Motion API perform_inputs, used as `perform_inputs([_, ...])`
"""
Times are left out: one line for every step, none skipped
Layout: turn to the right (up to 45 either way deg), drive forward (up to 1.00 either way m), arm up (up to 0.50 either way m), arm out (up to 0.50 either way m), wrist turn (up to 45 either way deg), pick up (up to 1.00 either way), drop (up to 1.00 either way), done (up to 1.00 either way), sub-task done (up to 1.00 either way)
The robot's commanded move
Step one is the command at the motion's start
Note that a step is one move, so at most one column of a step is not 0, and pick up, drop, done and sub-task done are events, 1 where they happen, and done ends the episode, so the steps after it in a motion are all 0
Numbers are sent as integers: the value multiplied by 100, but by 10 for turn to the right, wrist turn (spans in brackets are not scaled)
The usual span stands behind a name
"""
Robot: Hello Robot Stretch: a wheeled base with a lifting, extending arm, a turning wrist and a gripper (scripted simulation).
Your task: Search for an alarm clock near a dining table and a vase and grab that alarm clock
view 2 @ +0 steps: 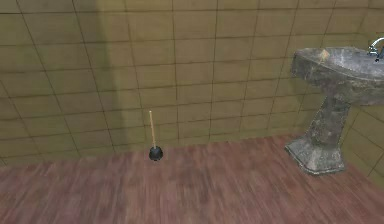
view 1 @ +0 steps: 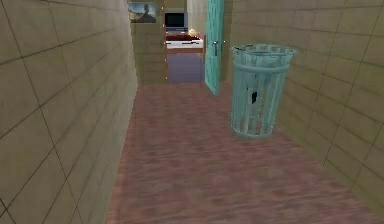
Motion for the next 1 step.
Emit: perform_inputs([0, 100, 0, 0, 0, 0, 0, 0, 0])
